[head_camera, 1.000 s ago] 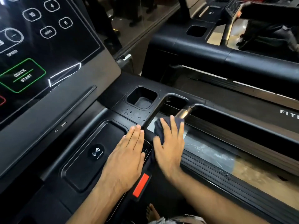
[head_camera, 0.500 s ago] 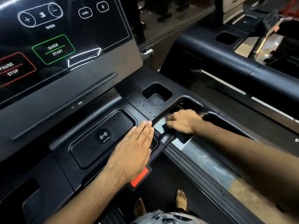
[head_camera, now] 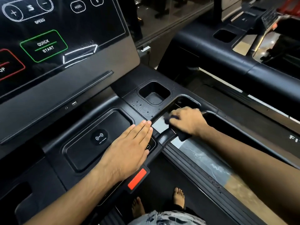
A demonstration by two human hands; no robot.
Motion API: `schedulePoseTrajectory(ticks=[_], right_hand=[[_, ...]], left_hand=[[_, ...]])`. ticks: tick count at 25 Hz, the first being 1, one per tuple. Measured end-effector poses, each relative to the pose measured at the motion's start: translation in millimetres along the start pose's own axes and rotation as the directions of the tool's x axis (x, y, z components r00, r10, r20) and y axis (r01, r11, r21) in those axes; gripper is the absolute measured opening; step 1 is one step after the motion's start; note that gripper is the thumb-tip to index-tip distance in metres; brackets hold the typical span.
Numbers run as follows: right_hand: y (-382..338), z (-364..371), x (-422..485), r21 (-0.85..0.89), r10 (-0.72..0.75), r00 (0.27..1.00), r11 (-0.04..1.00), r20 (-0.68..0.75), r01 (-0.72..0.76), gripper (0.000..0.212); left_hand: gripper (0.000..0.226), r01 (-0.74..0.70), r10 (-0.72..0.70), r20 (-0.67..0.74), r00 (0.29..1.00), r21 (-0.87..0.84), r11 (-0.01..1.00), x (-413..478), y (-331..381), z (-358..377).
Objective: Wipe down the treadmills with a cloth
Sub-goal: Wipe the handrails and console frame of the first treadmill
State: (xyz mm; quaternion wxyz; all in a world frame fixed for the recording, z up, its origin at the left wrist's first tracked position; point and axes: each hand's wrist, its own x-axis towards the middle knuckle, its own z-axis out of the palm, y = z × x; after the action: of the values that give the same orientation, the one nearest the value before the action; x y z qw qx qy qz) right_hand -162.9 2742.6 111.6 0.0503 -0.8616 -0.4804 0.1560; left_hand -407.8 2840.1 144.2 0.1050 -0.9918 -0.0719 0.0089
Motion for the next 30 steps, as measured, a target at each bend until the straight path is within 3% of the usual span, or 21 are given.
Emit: schedulePoseTrajectory(ticks=[2,4,5,6,7,8,9,10,12,16,20,21,23,24,26,28,30], right_hand=[[17.6,13.6,0.4,0.177,0.277,0.939,0.954,-0.203,-0.243,0.046],[8.6,42.3,-7.9,0.54,0.487,0.787,0.807,-0.378,-0.24,0.052],[-2.8,59.9,-12.4,0.736,0.603,0.692,0.659,-0.396,-0.153,0.057],[-15.2,72.6,-16.4,0.906,0.713,0.623,0.422,-0.322,-0.014,0.058],[-23.9,81.4,-17.7,0.979,0.798,0.57,0.121,-0.194,0.165,0.054],[-26.4,82.1,-17.2,0.932,0.826,0.563,-0.199,-0.006,0.302,0.044],[-24.1,77.0,-16.5,0.822,0.773,0.61,-0.454,0.173,0.343,0.031],[-20.5,72.4,-13.0,0.71,0.686,0.666,-0.623,0.294,0.328,0.021],[-22.6,71.6,-16.9,0.548,0.578,0.726,-0.769,0.373,0.33,0.021],[-68.3,83.0,-41.0,0.531,0.526,0.79,-0.788,0.315,0.312,0.029],[-62.6,72.5,-29.8,0.555,0.62,0.69,-0.745,0.373,0.37,0.02],[-68.4,79.0,-34.2,0.597,0.61,0.697,-0.735,0.376,0.321,0.022],[-98.1,100.5,-52.4,0.722,0.548,0.751,-0.678,0.369,0.14,0.036],[-111.5,105.0,-59.1,0.753,0.545,0.765,-0.647,0.344,0.122,0.046],[-114.2,102.9,-55.7,0.752,0.648,0.703,-0.611,0.294,0.249,0.058],[-110.2,88.1,-51.2,0.814,0.76,0.616,-0.483,0.208,0.322,0.056],[-123.3,80.6,-63.6,0.952,0.79,0.612,-0.214,0.038,0.217,0.07]], left_hand=[[0.064,-0.001,0.001,0.007,1.0,0.0,1.0,-1.9,-0.8,1.8],[0.064,0.001,-0.001,0.002,1.0,-0.007,1.0,-2.3,-1.5,3.5],[0.064,0.0,0.0,-0.004,1.0,-0.014,1.0,-1.8,-1.2,4.4],[0.064,-0.002,0.002,-0.013,1.0,-0.025,1.0,-1.4,-1.2,5.3],[0.064,-0.004,0.004,-0.02,1.0,-0.036,0.999,-1.0,-1.7,5.9],[0.064,-0.006,0.005,-0.023,1.0,-0.044,0.999,-0.7,-2.3,6.2],[0.064,-0.008,0.007,-0.024,1.0,-0.05,0.999,-0.3,-3.1,6.1],[0.064,-0.009,0.007,-0.025,1.0,-0.055,0.998,-0.3,-3.9,5.4],[0.064,-0.017,0.015,-0.033,0.999,-0.062,0.998,-0.2,-4.4,4.4],[0.064,-0.038,0.035,-0.037,0.999,-0.076,0.996,1.6,-4.3,5.1],[0.063,-0.053,0.05,-0.051,0.997,-0.053,0.997,2.3,-5.0,5.5],[0.064,-0.048,0.045,-0.045,0.998,-0.059,0.997,0.4,-3.9,5.1],[0.064,-0.042,0.04,-0.037,0.999,-0.079,0.996,-0.9,-4.7,4.5],[0.064,-0.044,0.041,-0.038,0.998,-0.081,0.996,-0.5,-6.1,4.5],[0.064,-0.046,0.044,-0.036,0.998,-0.077,0.996,0.5,-8.3,5.0],[0.064,-0.041,0.039,-0.016,0.999,-0.101,0.994,-3.0,-7.0,4.7],[0.064,-0.028,0.027,-0.006,1.0,-0.142,0.989,-4.6,-6.9,2.6]])
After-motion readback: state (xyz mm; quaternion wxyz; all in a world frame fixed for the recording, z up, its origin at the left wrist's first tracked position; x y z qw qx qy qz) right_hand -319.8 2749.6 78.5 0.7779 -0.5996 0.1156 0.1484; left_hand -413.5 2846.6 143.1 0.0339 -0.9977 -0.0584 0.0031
